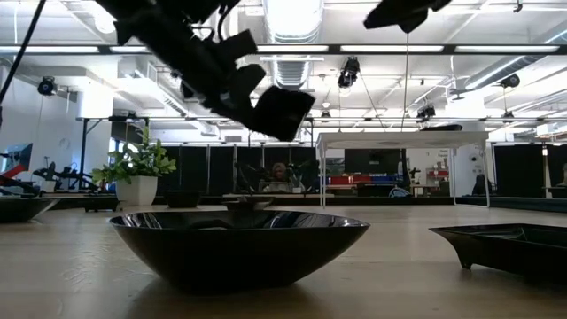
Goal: Pick & Place Mini shaped plates
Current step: Put the black distorted square plate on the shelf
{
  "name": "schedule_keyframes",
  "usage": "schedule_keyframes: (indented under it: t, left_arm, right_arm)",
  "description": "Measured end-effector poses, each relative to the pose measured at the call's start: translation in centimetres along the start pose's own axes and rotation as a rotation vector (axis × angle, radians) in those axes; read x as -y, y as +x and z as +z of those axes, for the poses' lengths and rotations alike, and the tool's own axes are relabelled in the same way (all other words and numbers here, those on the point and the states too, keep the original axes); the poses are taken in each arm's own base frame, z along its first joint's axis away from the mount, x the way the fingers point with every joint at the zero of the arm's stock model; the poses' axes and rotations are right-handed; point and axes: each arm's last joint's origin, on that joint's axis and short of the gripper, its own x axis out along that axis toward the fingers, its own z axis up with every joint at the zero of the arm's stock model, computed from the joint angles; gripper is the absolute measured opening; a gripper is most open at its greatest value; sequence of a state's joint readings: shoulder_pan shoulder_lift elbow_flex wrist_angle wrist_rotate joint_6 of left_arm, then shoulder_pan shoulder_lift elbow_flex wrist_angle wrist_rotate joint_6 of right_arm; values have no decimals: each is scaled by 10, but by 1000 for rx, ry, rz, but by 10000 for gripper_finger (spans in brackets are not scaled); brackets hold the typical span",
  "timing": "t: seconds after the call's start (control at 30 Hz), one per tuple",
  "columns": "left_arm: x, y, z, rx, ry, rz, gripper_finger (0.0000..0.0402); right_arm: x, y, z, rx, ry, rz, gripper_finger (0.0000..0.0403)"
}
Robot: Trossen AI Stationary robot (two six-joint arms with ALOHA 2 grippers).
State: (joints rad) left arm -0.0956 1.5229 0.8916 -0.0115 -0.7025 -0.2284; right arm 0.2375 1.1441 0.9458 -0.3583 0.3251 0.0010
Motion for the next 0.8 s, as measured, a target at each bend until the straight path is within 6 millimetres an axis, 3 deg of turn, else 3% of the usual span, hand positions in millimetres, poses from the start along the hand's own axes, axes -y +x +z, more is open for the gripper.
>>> schedule_keyframes:
  t: [0.3, 0.6, 0.8]
  left_arm:
    - [1, -1, 15, 100, 4, 69, 0]
    - [1, -3, 22, 160, 27, 119, 0]
    - [1, -3, 22, 159, 50, 137, 0]
  right_arm:
    - [5, 8, -1, 41, -1, -224, 78]
    - [1, 46, 4, 75, -133, -285, 111]
    - [4, 63, 7, 88, -127, -363, 118]
